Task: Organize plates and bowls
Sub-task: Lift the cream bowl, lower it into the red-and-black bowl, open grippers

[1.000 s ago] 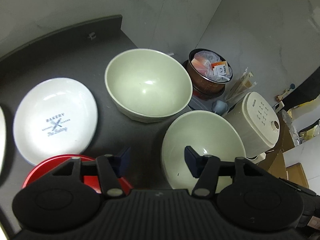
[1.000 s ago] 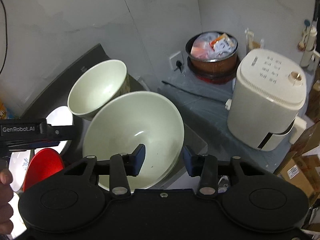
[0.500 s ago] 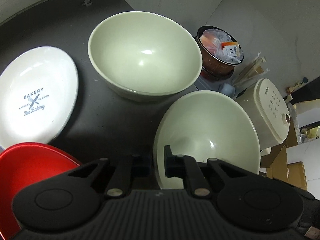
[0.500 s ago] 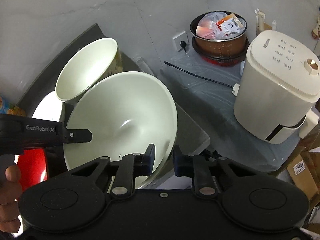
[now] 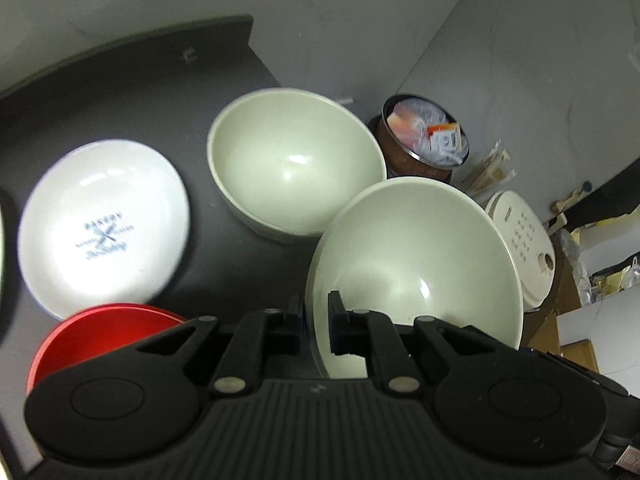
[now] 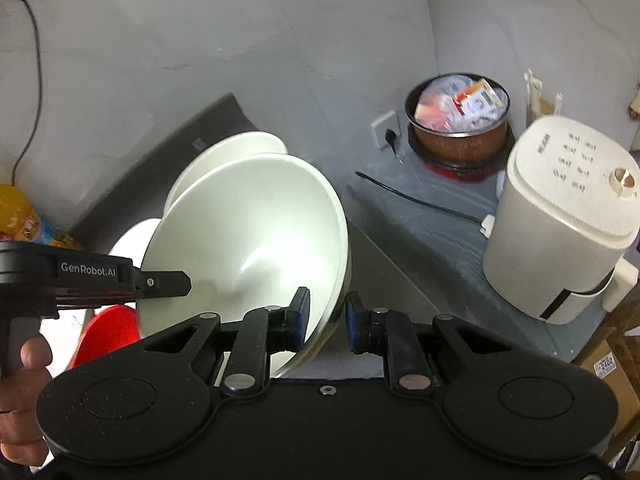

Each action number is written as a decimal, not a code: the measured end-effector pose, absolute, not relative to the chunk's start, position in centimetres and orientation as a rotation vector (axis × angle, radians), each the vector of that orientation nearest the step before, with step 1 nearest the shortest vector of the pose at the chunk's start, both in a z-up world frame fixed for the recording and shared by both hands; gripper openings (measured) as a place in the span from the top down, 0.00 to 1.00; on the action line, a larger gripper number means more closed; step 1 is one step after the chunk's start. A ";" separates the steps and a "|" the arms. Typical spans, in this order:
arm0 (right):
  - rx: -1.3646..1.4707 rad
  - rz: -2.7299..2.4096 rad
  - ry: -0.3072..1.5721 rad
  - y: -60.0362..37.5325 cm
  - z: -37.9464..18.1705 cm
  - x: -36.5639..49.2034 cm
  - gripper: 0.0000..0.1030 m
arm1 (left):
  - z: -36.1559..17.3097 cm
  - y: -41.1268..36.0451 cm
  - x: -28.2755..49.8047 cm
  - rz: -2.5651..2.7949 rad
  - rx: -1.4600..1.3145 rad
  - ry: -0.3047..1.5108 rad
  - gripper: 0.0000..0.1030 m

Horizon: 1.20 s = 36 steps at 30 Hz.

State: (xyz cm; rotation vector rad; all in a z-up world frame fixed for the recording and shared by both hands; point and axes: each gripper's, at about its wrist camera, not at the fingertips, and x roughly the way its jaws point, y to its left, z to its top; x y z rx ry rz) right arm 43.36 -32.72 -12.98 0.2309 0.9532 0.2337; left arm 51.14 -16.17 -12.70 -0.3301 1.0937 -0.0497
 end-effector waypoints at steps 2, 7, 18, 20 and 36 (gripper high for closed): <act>0.228 0.243 0.936 -32.2 -12.2 43.0 0.81 | -11.8 -15.6 50.4 -0.047 -0.330 1.070 0.90; 0.219 0.258 0.882 -31.0 -10.1 41.9 0.81 | -9.8 -14.4 48.9 -0.036 -0.347 1.027 0.90; 0.188 0.293 0.832 -27.1 -7.8 39.1 0.81 | -7.9 -10.6 44.3 0.005 -0.383 0.981 0.90; 0.186 0.299 0.834 -26.5 -7.6 38.6 0.81 | -7.7 -10.0 43.5 0.014 -0.395 0.979 0.90; 0.184 0.330 0.887 -22.2 -8.1 36.3 0.81 | -8.9 -5.6 39.7 0.059 -0.422 0.999 0.89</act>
